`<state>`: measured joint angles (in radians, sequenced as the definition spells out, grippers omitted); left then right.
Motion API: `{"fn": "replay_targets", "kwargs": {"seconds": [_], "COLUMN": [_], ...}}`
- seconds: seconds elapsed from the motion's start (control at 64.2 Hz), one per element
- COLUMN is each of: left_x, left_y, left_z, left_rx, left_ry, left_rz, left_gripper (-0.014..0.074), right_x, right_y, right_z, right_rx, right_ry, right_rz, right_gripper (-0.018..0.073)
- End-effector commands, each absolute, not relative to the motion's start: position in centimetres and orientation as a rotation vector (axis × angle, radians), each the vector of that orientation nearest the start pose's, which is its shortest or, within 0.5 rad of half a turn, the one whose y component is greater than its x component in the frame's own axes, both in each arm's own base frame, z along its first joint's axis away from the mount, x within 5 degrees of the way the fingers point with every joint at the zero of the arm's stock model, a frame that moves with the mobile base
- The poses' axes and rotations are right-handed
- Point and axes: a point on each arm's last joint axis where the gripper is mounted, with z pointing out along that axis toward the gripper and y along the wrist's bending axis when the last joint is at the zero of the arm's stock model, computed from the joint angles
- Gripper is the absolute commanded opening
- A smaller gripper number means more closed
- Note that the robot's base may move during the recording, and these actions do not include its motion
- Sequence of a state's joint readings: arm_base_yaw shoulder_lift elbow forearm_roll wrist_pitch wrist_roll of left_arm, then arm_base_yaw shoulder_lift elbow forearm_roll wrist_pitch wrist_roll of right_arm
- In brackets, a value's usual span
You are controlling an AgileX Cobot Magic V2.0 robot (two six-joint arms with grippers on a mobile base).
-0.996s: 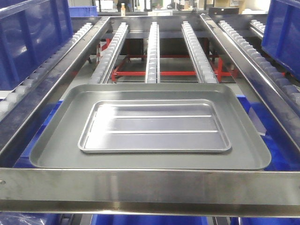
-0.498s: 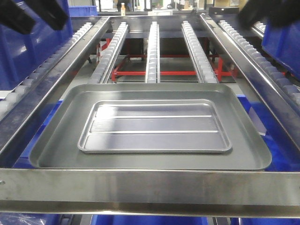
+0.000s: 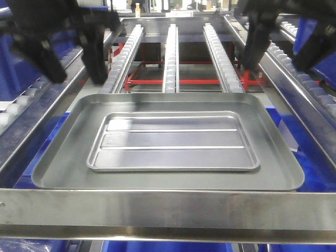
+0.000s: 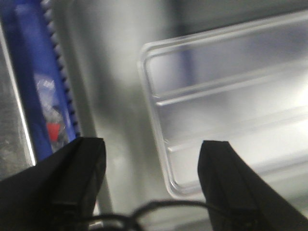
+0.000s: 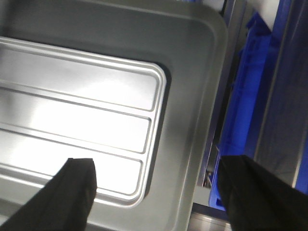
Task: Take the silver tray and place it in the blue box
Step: 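Lower both grippers to the short edges of the small silver tray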
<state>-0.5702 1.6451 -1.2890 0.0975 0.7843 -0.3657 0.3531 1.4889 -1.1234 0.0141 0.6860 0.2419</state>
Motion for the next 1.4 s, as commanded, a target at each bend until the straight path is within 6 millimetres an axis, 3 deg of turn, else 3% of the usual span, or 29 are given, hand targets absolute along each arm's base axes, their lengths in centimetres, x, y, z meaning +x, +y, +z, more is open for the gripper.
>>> {"fn": "replay_targets", "kwargs": {"seconds": [0.0,0.311,0.498,0.747,1.385], "left_x": [30.7,32.6,33.1,33.5,33.5], "left_y": [-19.0,-20.6,-21.0,-21.2,-21.2], "left_z": [29.6,27.1,25.3,24.1,24.0], "left_rx": [0.252,0.223,0.219,0.212,0.209], "left_ry": [2.542,2.603,2.646,2.673,2.674], "left_rz": [-0.262,-0.300,-0.277,-0.262,-0.256], "left_gripper": [0.0337,0.0336,0.0336,0.0335,0.0335], "right_x": [30.3,32.6,33.5,34.6,34.7], "right_y": [11.0,11.6,12.0,12.8,13.8], "right_z": [29.6,25.3,23.7,23.6,23.6], "right_rx": [-0.094,-0.080,-0.082,-0.098,-0.127], "right_ry": [2.490,2.586,2.598,2.612,2.643], "right_rz": [0.275,0.242,0.238,0.238,0.238], "right_gripper": [0.0622,0.0622,0.0622,0.0622,0.0622]}}
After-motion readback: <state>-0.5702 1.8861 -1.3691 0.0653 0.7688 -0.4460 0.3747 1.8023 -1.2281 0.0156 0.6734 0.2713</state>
